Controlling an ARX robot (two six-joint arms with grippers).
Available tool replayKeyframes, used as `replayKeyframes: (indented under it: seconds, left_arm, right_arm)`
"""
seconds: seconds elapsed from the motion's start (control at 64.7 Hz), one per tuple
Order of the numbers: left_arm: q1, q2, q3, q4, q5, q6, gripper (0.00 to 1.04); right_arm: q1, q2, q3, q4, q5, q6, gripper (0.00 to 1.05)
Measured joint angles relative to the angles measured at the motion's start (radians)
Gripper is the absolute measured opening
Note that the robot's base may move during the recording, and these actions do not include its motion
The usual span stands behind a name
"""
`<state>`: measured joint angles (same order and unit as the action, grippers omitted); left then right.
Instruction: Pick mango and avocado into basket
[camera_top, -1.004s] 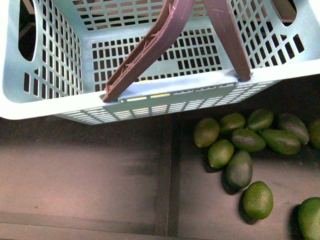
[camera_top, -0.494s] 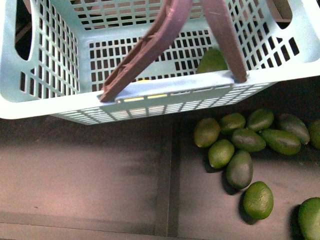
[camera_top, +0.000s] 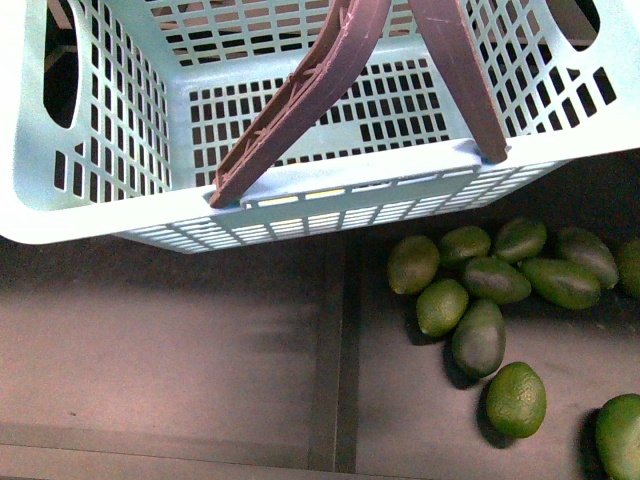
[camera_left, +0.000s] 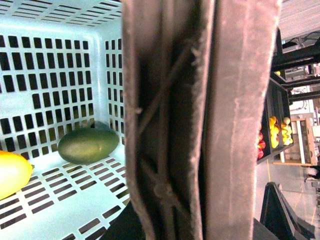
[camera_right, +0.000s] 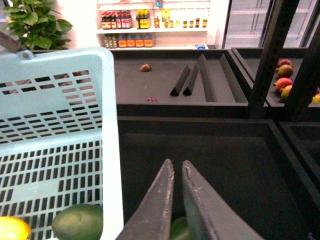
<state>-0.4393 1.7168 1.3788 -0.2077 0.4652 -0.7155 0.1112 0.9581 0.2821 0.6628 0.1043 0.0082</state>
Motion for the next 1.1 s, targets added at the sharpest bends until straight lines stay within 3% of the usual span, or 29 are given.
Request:
replayKeyframes:
  seconds: [0.34, 1.097]
  left_arm:
    - [0.001, 0.000, 0.000, 0.000, -0.005, 0.007, 0.15]
    - [0.002, 0.000, 0.000, 0.000, -0.005, 0.007, 0.15]
  right_arm:
    - [-0.106, -0.181, -0.145, -0.031, -0.098, -0.003, 0.02]
    - [-0.108, -0.537, -0.265, -0.244, -0.104, -0.005, 0.02]
